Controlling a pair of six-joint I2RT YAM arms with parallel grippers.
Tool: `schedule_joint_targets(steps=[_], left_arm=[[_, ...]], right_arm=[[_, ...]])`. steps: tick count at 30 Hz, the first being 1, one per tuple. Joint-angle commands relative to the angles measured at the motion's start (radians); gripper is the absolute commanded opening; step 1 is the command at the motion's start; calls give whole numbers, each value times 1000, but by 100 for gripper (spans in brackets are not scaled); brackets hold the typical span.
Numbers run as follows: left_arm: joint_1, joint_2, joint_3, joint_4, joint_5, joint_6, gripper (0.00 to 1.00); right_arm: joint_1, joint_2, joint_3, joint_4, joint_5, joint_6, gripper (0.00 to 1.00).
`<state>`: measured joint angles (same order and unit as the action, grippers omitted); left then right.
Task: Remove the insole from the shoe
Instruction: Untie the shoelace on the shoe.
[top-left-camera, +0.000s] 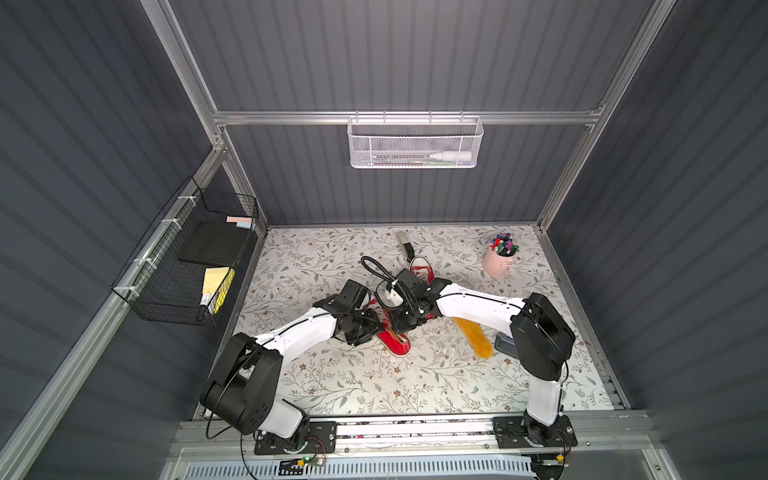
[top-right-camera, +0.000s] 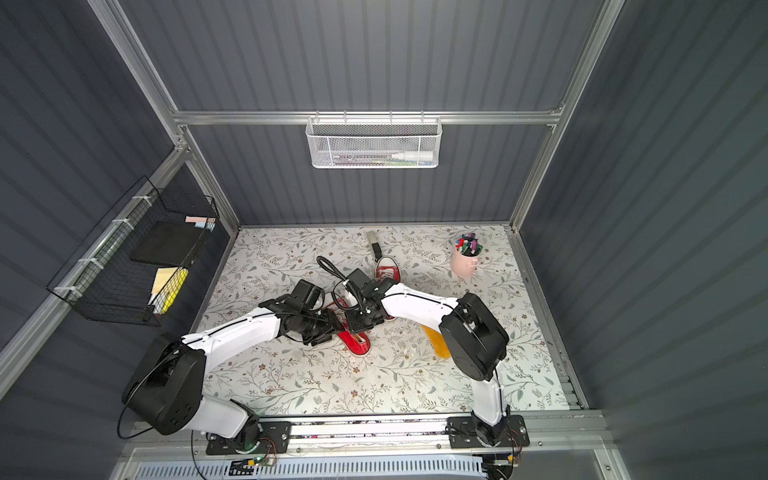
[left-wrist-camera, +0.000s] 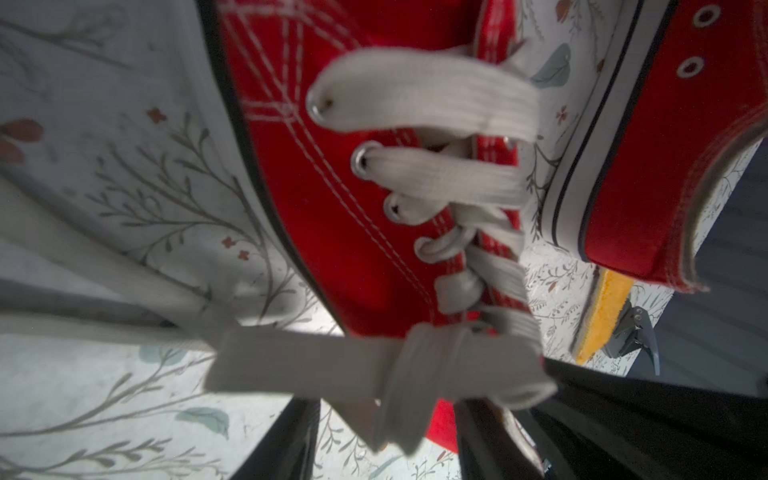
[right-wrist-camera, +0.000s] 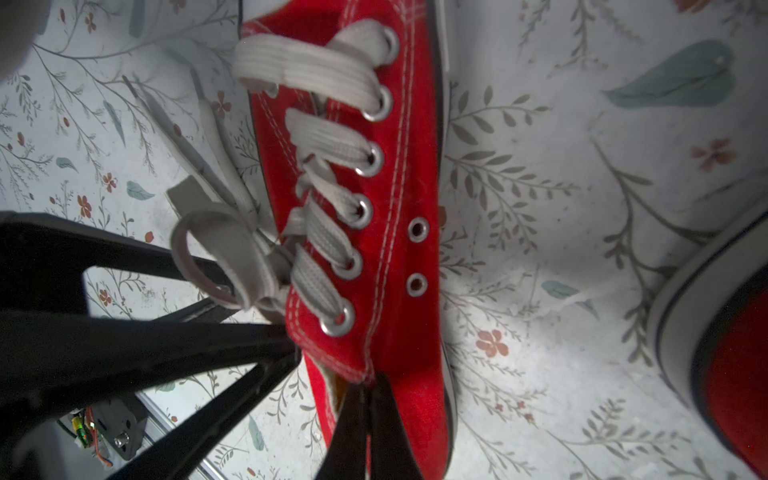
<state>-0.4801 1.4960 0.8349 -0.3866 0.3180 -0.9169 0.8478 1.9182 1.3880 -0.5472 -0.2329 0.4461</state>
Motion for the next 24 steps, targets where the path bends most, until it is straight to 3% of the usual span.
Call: schedule_joint_targets(steps=[1, 6, 10, 12, 18, 24], left_arm=[[-5, 19, 31, 29, -23, -14, 52], [-5, 10, 38, 60, -15, -32, 53], [-5, -28, 29, 55, -30, -61, 63], [-4, -28, 18, 35, -33, -67, 63], [-5, 23, 31, 26, -61, -76, 50], [-4, 17, 83, -112, -139, 19, 26]], right_arm=[[0, -35, -12, 17, -18, 28, 0], [0, -40, -19, 16, -18, 30, 0], [0, -42, -20, 17, -13, 34, 0], [-1, -42, -18, 18, -15, 35, 0], [-1, -42, -12, 19, -16, 44, 0], [-15, -61, -2, -21, 80, 108, 0]])
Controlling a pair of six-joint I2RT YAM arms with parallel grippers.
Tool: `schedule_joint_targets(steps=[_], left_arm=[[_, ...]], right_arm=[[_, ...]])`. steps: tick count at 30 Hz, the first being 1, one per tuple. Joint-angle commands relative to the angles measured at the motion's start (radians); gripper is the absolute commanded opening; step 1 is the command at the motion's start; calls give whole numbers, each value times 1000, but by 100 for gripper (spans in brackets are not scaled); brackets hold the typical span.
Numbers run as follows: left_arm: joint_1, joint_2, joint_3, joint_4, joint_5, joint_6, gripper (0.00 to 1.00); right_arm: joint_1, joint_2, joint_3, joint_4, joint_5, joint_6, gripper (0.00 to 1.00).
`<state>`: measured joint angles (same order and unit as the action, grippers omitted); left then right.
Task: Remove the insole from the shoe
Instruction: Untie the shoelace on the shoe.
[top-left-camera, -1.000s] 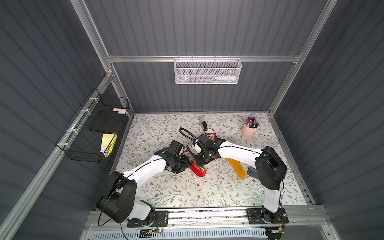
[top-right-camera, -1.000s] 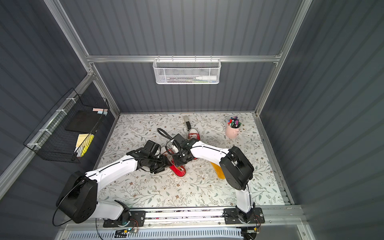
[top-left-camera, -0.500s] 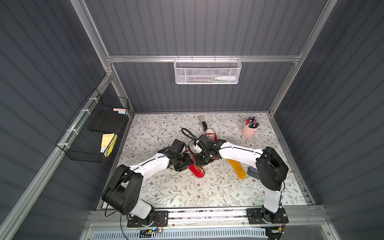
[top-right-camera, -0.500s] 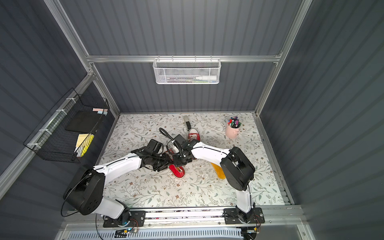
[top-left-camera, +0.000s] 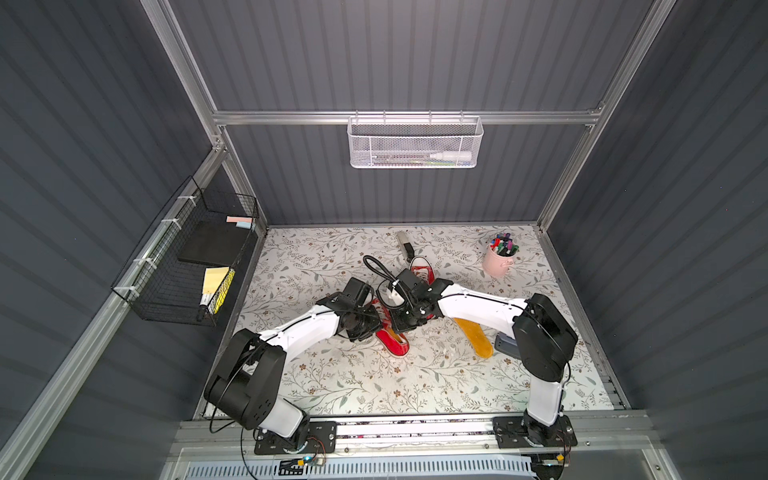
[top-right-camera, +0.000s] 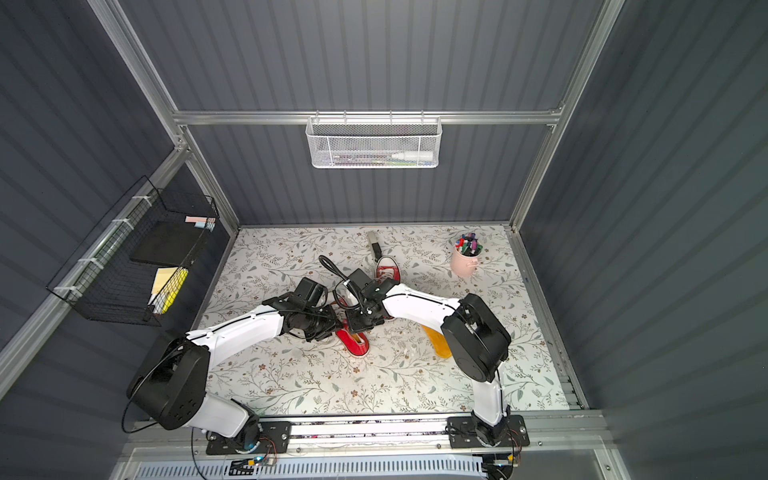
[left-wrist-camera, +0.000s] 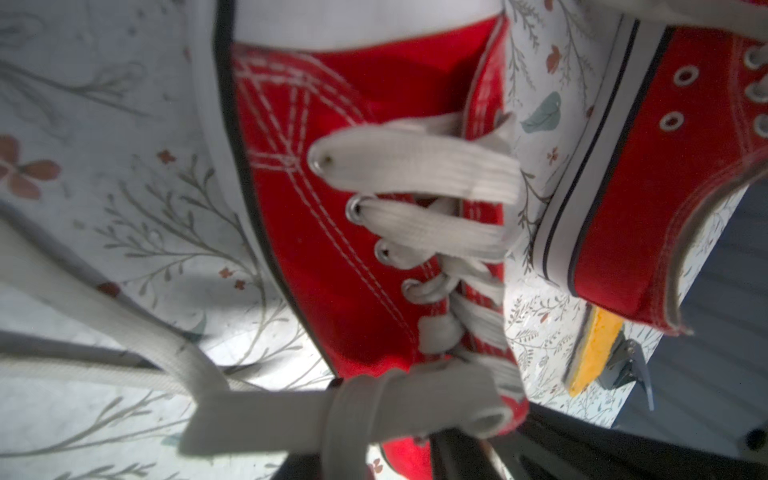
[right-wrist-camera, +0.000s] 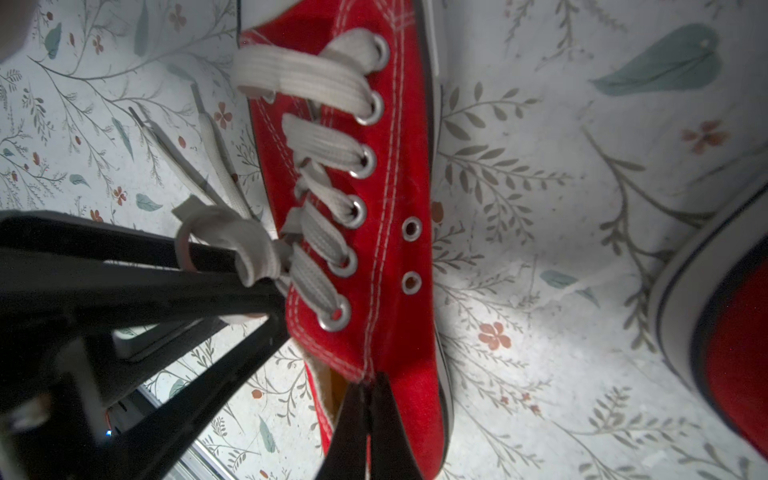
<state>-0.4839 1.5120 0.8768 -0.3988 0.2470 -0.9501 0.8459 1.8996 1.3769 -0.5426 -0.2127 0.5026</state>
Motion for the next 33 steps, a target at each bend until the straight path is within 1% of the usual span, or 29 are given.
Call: schedule_joint_targets(steps=[1, 3, 7, 9, 11, 14, 15, 18, 20, 22, 23, 25, 28, 29, 30, 32, 33], left_arm=[[-1, 0, 46, -133, -85, 78, 22], [0, 0, 61, -198, -130, 130, 14], [1, -28, 70, -252, -183, 183, 0], [1, -38, 80, -275, -217, 213, 0], [1, -34, 94, -285, -218, 237, 0], [1, -23, 89, -255, -187, 253, 0], [1, -18, 87, -255, -187, 285, 0], [-1, -11, 74, -229, -125, 287, 0], [-1, -22, 72, -240, -135, 300, 0], [-1, -28, 81, -275, -171, 328, 0], [-1, -30, 86, -291, -188, 341, 0], [-1, -29, 92, -289, -187, 351, 0], [-1, -13, 78, -210, -108, 309, 0], [-2, -8, 64, -152, -62, 273, 0], [-2, -2, 44, -94, -19, 233, 0], [-5, 13, 24, -26, 33, 178, 0], [-7, 21, 29, -20, 40, 169, 0]], right_arm=[[-22, -47, 6, -28, 70, 71, 0], [-40, -51, 4, -45, 88, 106, 0], [-75, -58, -2, -71, 89, 137, 0], [-78, -56, -1, -80, 83, 125, 0], [-79, -49, -1, -92, 84, 111, 0], [-79, -25, 11, -119, 89, 89, 0], [-79, -14, 16, -131, 98, 84, 0], [-88, 0, 39, -169, 145, 72, 0], [-105, -10, 35, -171, 175, 75, 0], [-126, -23, 30, -165, 187, 76, 0], [-136, -27, 30, -161, 182, 76, 0], [-143, -26, 35, -159, 156, 69, 0], [-134, -7, 28, -111, 36, 63, 1], [-124, 4, 27, -96, -4, 68, 5], [-112, 14, 30, -83, -34, 70, 12], [-82, 21, 41, -73, -51, 57, 30], [-70, 18, 46, -65, -59, 45, 38]])
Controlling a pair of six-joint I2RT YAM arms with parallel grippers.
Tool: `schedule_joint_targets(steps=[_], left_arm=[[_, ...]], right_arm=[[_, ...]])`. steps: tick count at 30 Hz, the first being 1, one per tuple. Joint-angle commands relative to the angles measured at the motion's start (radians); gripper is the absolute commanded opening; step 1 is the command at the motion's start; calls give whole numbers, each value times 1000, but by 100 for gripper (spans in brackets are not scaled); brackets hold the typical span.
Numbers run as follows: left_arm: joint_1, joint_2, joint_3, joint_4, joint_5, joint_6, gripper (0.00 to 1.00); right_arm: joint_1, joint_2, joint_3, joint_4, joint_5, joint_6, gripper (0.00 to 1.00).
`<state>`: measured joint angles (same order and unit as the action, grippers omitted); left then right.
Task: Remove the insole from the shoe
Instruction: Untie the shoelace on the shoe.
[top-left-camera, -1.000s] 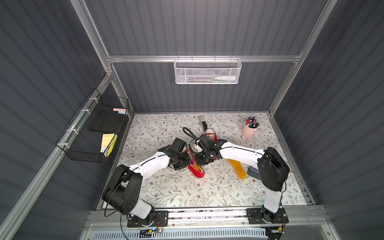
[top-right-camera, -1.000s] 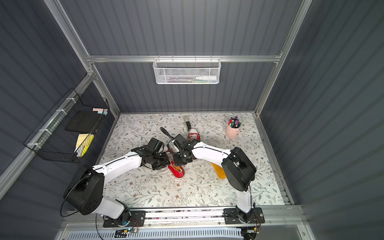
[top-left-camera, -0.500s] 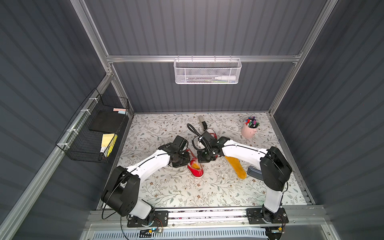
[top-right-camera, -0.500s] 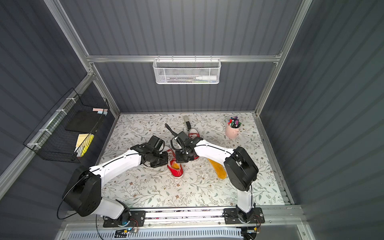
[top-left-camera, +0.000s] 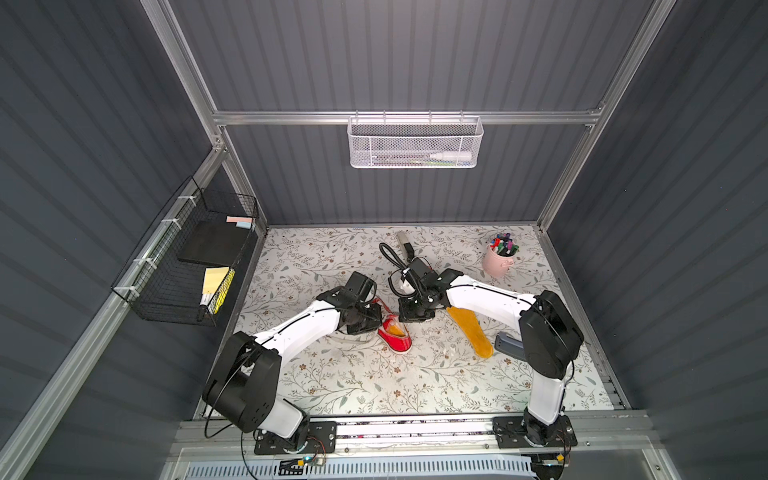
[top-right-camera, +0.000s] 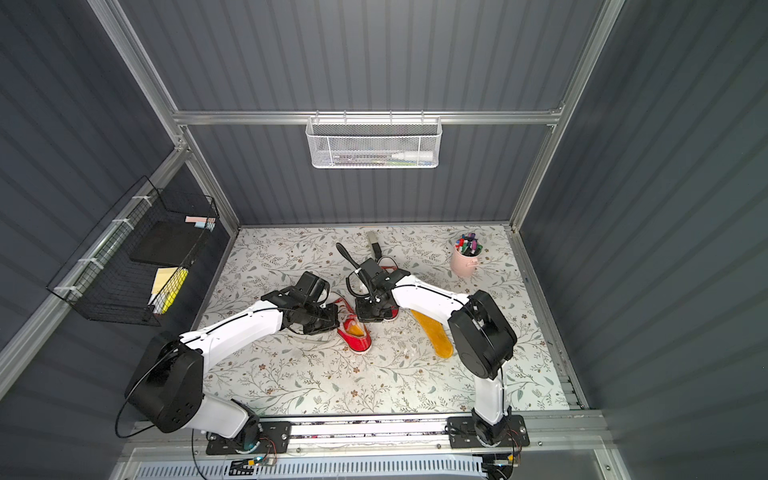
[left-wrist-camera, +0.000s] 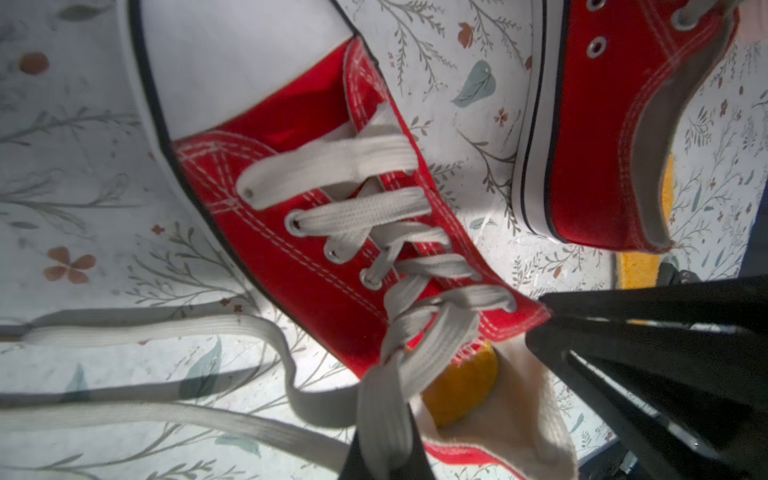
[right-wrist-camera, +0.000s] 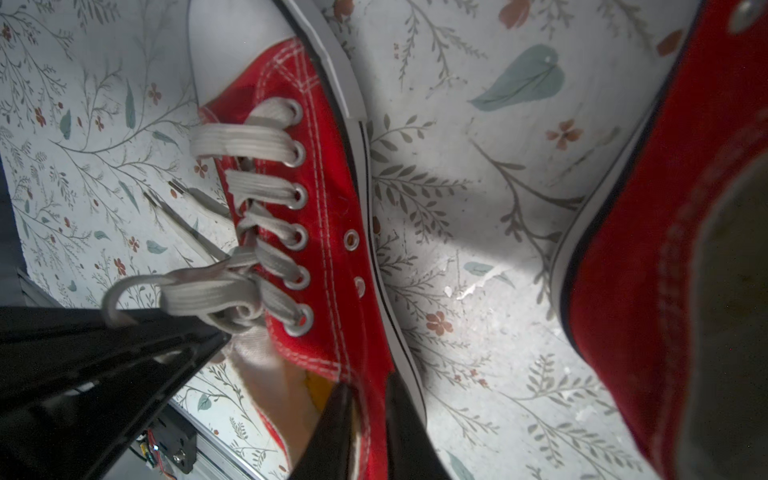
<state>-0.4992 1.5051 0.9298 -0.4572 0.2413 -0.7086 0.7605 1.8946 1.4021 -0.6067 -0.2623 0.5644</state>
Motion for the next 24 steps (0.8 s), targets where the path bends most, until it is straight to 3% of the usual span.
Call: schedule_joint_targets(steps=[1, 4, 7, 10, 13, 14, 17, 24], left_arm=[[9, 30, -19, 42, 46, -76, 0], [8, 24, -4, 39, 39, -68, 0], [8, 26, -7, 58, 57, -81, 0], [9, 26, -40, 115, 89, -118, 0], [7, 26, -61, 177, 118, -163, 0], [8, 26, -70, 197, 131, -179, 0], [1, 29, -77, 231, 154, -202, 0], [0, 31, -76, 183, 167, -163, 0]], right_arm=[[21, 19, 24, 8, -16, -25, 43], [27, -10, 27, 10, -14, -27, 52], [26, -59, 47, -36, 9, 39, 53], [23, -103, 48, -39, 21, 249, 53], [26, -113, 35, 2, -43, 479, 53], [29, -116, 13, 55, -101, 551, 53], [53, -134, -64, 223, -95, 742, 54], [79, -82, -148, 405, -65, 924, 57]])
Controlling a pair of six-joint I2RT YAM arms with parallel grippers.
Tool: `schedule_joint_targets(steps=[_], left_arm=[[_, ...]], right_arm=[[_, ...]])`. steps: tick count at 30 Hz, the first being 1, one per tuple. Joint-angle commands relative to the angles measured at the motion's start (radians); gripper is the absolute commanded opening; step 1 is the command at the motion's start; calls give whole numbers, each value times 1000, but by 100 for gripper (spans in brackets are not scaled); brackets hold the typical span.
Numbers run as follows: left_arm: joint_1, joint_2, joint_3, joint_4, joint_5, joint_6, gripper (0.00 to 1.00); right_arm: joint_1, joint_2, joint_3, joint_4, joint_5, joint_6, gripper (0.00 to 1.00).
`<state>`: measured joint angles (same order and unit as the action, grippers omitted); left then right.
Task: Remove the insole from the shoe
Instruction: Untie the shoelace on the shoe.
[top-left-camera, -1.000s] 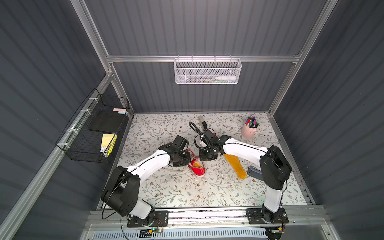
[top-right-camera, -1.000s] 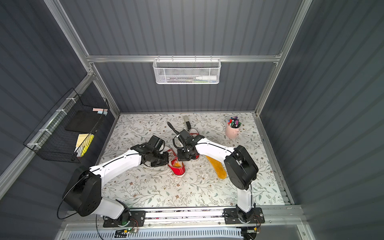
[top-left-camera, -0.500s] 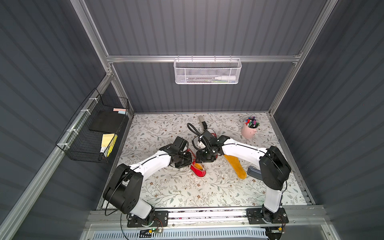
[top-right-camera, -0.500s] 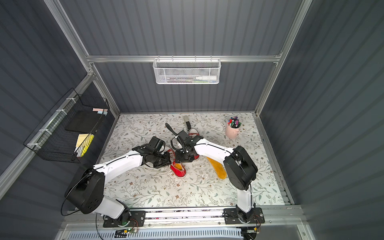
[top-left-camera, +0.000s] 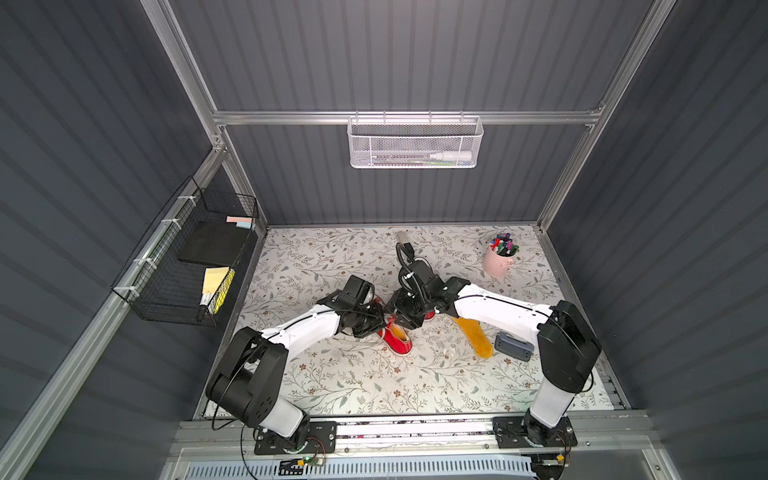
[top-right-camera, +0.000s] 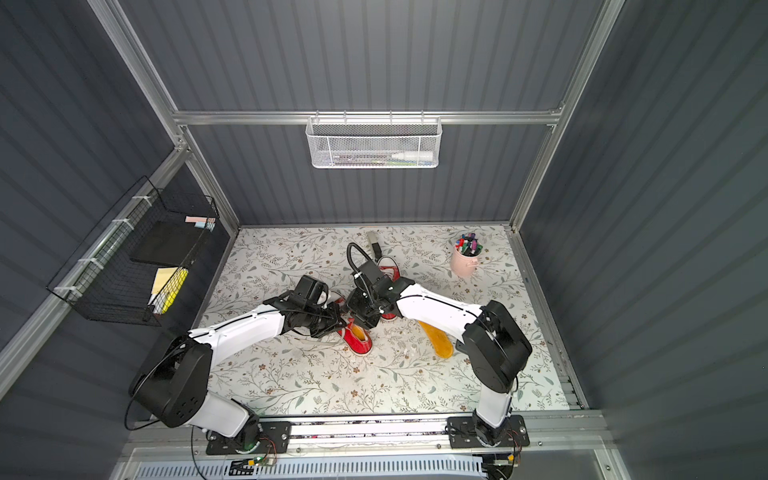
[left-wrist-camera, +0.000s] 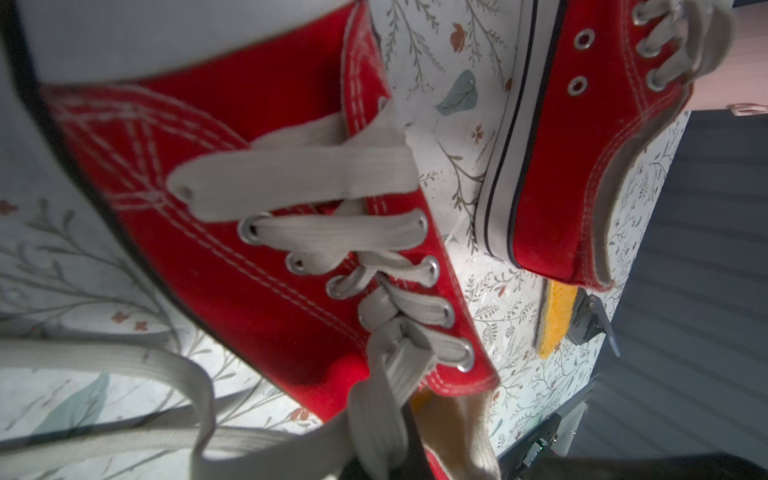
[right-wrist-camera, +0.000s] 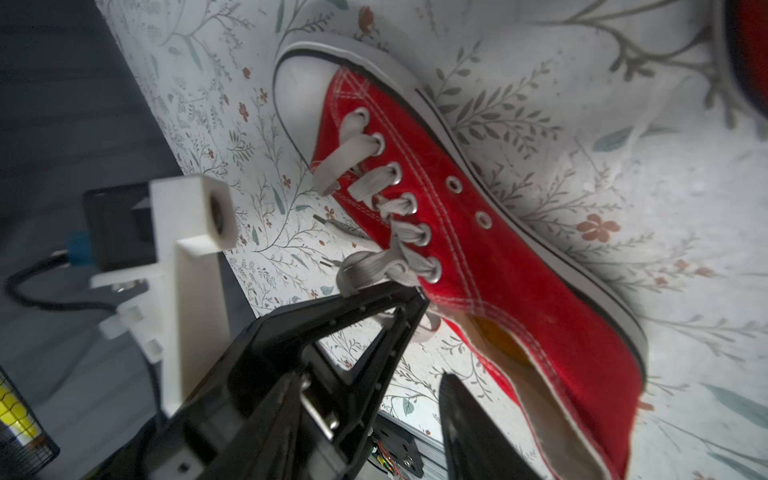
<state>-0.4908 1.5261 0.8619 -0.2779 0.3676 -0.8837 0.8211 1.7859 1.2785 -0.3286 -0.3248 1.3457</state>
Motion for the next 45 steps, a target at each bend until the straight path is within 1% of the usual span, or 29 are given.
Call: schedule_joint_targets(steps=[1, 5, 12, 19, 22, 25, 27, 32, 36, 39, 45], left_arm=[[-9, 6, -9, 0, 38, 14, 0], [-9, 0, -8, -22, 35, 25, 0], [-9, -21, -10, -33, 28, 28, 0], [-9, -39, -9, -74, 21, 44, 0], [-9, -41, -4, -104, 18, 62, 0], [-9, -43, 4, -120, 10, 83, 0], [-9, -38, 18, -129, -19, 104, 0], [-9, -34, 39, -164, -42, 153, 0], [-9, -29, 38, -161, -33, 159, 0], [-9, -28, 41, -163, -29, 161, 0], [-9, -29, 40, -164, -19, 164, 0]], right_arm=[[18, 34, -30, 141, -2, 150, 58], [18, 77, -39, 229, -5, 190, 59], [24, 133, -54, 296, -2, 228, 59], [20, 163, -57, 382, -3, 233, 59], [20, 126, -68, 371, -20, 230, 60], [17, 56, -92, 284, -18, 212, 61], [15, 12, -111, 223, -39, 215, 61], [21, -33, -146, 256, -83, 245, 61], [20, -1, -97, 243, -83, 226, 61], [18, 44, -78, 285, -88, 236, 61], [18, 107, -32, 289, -57, 217, 61]])
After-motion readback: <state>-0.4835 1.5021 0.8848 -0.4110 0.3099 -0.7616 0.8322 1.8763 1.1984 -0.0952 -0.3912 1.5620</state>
